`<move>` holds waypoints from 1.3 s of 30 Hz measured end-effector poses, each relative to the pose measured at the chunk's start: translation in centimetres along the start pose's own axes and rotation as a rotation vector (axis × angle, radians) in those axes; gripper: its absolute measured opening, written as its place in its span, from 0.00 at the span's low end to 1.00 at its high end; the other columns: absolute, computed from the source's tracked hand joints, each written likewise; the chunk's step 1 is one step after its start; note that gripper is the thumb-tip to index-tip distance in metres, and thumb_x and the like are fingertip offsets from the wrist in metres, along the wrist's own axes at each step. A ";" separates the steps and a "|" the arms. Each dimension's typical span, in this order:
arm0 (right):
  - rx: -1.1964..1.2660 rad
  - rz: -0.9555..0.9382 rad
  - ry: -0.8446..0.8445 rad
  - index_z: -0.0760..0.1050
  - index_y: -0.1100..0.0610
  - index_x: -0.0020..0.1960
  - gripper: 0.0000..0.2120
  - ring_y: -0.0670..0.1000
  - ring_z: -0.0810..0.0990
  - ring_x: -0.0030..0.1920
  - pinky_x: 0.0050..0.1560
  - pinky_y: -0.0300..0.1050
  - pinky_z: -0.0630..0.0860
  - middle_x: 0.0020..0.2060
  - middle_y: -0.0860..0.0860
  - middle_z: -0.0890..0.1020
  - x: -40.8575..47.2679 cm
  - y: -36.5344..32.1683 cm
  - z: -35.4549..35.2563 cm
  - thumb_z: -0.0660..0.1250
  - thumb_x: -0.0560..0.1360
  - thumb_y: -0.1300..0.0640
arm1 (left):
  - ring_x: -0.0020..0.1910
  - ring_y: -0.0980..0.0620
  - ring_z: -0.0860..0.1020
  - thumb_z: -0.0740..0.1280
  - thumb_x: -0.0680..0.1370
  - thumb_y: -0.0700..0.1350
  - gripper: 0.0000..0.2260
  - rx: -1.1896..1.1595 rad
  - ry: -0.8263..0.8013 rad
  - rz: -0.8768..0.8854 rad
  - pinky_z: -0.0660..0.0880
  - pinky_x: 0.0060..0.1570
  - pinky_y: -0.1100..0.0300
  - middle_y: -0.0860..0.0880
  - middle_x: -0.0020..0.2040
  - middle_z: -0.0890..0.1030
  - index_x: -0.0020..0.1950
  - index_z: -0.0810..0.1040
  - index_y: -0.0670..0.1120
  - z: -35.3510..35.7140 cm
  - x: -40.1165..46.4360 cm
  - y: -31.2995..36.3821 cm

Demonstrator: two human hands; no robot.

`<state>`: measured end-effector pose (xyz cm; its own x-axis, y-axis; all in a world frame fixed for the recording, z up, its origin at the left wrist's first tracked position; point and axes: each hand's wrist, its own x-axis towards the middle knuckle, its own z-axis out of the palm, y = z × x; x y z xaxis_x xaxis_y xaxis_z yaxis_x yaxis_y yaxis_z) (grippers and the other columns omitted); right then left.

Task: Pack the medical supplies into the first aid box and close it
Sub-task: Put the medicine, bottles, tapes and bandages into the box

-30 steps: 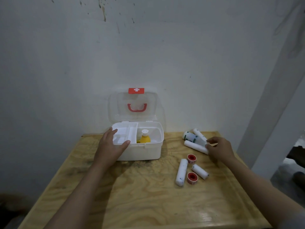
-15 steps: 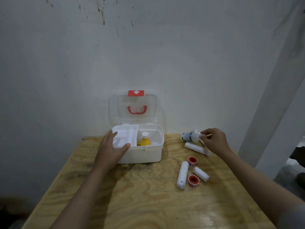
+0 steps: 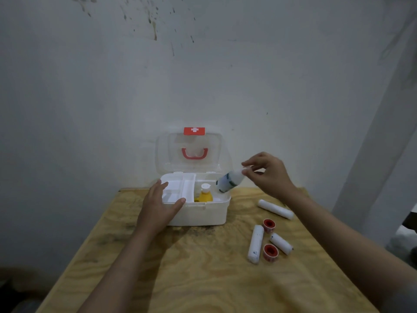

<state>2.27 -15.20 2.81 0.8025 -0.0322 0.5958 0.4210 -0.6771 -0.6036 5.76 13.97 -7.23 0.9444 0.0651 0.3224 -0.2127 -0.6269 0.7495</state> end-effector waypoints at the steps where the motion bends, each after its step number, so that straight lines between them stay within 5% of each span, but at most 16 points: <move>1: -0.019 -0.025 -0.031 0.83 0.57 0.48 0.07 0.46 0.81 0.40 0.43 0.38 0.80 0.45 0.52 0.80 0.1 -0.4 0.7 0.72 0.70 0.62 | 0.73 0.48 0.63 0.70 0.69 0.63 0.34 0.001 -0.003 -0.002 0.68 0.67 0.45 0.52 0.76 0.62 0.71 0.65 0.54 0.0 0.0 0.1; 9: -0.118 -0.089 -0.258 0.83 0.58 0.47 0.06 0.50 0.81 0.42 0.46 0.47 0.81 0.46 0.53 0.81 0.3 -0.9 6.2 0.69 0.71 0.62 | 0.73 0.48 0.62 0.70 0.69 0.63 0.34 0.026 -0.015 -0.008 0.68 0.67 0.45 0.52 0.77 0.61 0.72 0.64 0.54 -0.2 -0.1 0.4; 14: -0.012 -0.006 -0.274 0.83 0.60 0.46 0.06 0.44 0.79 0.40 0.42 0.30 0.77 0.46 0.55 0.83 -0.1 -0.7 7.2 0.72 0.69 0.63 | 0.73 0.48 0.63 0.69 0.68 0.65 0.35 0.022 -0.011 -0.008 0.69 0.66 0.44 0.53 0.76 0.61 0.71 0.64 0.56 -0.3 0.0 0.1; 23: -0.041 -0.021 -0.325 0.82 0.54 0.49 0.09 0.43 0.80 0.48 0.46 0.26 0.73 0.48 0.46 0.83 -0.6 -0.2 4.6 0.73 0.69 0.57 | 0.73 0.47 0.64 0.70 0.68 0.64 0.35 0.028 0.004 -0.010 0.69 0.65 0.43 0.51 0.76 0.62 0.71 0.65 0.55 -0.1 0.2 0.0; 32: -0.337 0.177 -0.210 0.81 0.53 0.46 0.06 0.48 0.79 0.45 0.46 0.39 0.74 0.45 0.49 0.82 -4.4 7.8 -2.9 0.73 0.69 0.59 | 0.73 0.49 0.62 0.71 0.70 0.59 0.32 -0.003 0.016 0.018 0.64 0.69 0.48 0.50 0.76 0.63 0.71 0.67 0.51 -0.2 0.0 0.0; 39: -0.504 0.379 -0.267 0.79 0.52 0.56 0.19 0.56 0.72 0.64 0.64 0.52 0.69 0.62 0.55 0.77 -7.5 14.2 -4.3 0.74 0.66 0.52 | 0.72 0.48 0.63 0.71 0.70 0.59 0.32 0.000 0.015 0.018 0.65 0.68 0.47 0.50 0.75 0.63 0.71 0.67 0.51 -0.3 0.2 -0.1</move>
<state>0.42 -27.78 -7.97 0.9596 -0.1959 0.2021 -0.1059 -0.9166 -0.3856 5.90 14.28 -7.13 0.9365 0.0655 0.3445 -0.2295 -0.6283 0.7434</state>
